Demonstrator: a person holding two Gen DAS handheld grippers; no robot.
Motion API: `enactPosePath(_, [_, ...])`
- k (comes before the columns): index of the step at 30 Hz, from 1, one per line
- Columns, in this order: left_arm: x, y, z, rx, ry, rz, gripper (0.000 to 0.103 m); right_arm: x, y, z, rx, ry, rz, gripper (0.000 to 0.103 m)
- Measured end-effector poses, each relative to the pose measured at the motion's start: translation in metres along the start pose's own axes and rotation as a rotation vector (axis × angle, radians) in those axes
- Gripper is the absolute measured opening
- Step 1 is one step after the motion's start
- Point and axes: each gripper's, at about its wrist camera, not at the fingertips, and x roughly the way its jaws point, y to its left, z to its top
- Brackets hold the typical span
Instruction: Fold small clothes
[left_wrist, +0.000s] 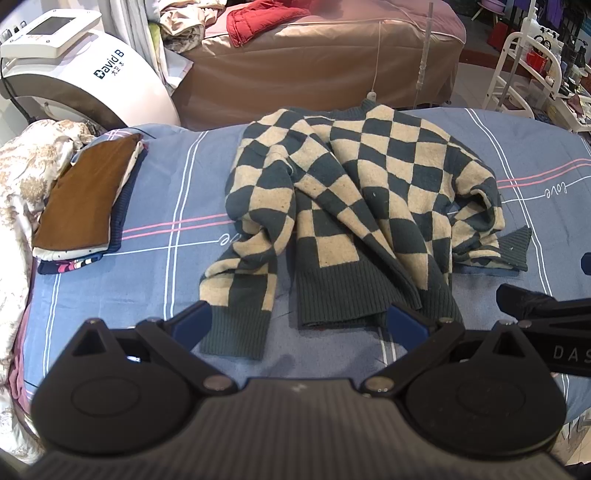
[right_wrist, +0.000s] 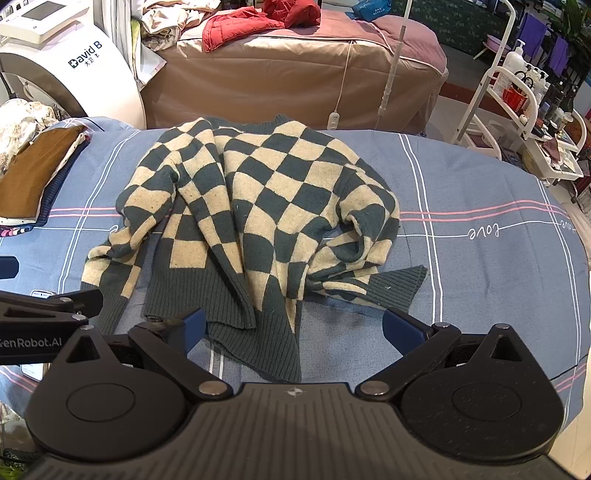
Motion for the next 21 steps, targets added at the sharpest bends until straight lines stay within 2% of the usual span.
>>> enactPosePath(15, [0.007,-0.001,0.002,0.000,0.002,-0.006,0.103,0.002,0.002,-0.001,0.002,0.004,0.001,0.103])
enactPosePath(21, [0.023,-0.001,-0.014,0.019,-0.003,-0.001,0.103,0.009,-0.001,-0.007,0.005,-0.027,0.012,0.103])
